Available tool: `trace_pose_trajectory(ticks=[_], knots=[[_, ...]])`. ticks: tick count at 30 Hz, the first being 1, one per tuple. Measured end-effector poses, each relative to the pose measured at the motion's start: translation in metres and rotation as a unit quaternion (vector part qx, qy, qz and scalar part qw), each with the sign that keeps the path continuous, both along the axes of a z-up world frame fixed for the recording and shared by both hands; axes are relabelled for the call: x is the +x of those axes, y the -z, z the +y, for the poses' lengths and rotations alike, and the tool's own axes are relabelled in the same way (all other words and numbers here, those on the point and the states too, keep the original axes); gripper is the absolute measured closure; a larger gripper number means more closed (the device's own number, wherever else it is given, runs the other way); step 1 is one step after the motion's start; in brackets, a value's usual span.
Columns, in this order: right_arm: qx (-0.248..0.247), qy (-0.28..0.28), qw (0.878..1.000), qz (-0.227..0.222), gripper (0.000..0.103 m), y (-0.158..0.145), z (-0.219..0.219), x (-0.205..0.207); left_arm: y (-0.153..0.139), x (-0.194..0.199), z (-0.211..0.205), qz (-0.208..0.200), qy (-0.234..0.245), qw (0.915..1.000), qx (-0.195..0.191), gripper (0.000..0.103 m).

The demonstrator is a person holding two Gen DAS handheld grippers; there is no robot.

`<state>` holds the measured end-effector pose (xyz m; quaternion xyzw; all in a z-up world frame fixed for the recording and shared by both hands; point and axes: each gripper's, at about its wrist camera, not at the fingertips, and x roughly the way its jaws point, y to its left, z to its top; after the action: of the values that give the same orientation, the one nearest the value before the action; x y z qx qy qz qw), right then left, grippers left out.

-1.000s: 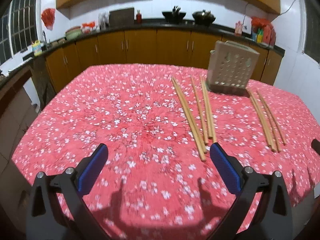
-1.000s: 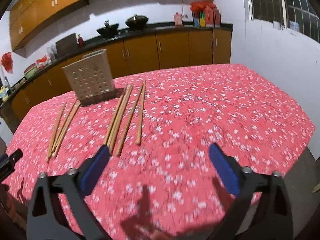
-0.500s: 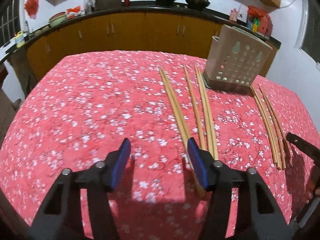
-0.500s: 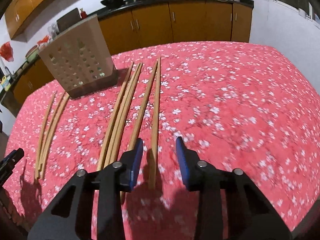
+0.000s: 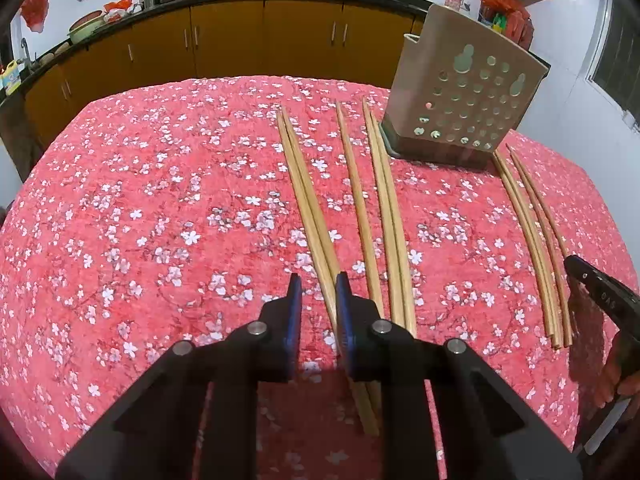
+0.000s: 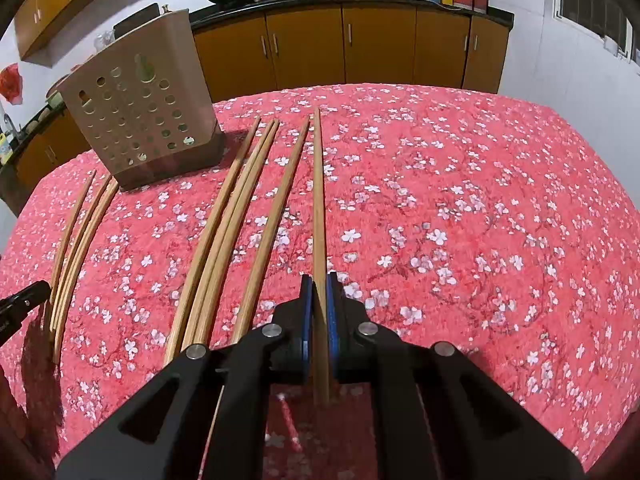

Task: Organize utensils
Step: 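Close the left gripper on a chopstick while the right gripper closes on another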

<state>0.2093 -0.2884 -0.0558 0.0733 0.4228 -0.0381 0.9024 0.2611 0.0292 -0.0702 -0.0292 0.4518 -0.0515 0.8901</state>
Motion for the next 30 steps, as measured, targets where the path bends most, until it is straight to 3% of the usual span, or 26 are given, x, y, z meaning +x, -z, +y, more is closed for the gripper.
trace_pose_trajectory(ticks=[13,19,30], knots=[[-0.016,-0.011,1.000,0.002,0.095,0.003,0.006,0.024,0.006,0.039,-0.009,0.008,-0.002,0.9992,0.040,0.095],[0.006,0.011,1.000,-0.008,0.095,0.004,-0.014,0.042,0.005,0.068,0.008,0.000,-0.014,0.9998,0.015,0.095],[0.009,-0.008,1.000,-0.007,0.095,0.008,-0.006,0.022,0.004,0.033,0.012,-0.003,-0.008,0.9999,0.008,0.093]])
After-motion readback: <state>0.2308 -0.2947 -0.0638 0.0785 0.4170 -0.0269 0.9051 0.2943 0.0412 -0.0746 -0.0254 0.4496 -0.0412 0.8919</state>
